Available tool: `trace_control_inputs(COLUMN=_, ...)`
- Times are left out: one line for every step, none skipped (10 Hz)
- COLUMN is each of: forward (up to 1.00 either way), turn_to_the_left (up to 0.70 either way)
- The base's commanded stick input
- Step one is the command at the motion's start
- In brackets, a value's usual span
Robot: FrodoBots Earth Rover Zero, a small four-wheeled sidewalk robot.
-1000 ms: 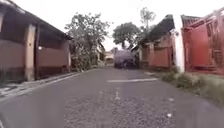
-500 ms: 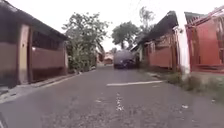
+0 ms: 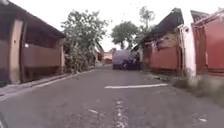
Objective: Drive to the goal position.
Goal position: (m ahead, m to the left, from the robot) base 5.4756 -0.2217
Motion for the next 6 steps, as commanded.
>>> trace_control_inputs(forward=0.7, turn_to_the_left=0.0)
trace_control_inputs(forward=0.7, turn_to_the_left=0.0)
trace_control_inputs(forward=0.7, turn_to_the_left=0.0)
trace_control_inputs(forward=0.7, turn_to_the_left=0.0)
trace_control_inputs(forward=0.7, turn_to_the_left=0.0)
trace_control_inputs(forward=0.7, turn_to_the_left=0.0)
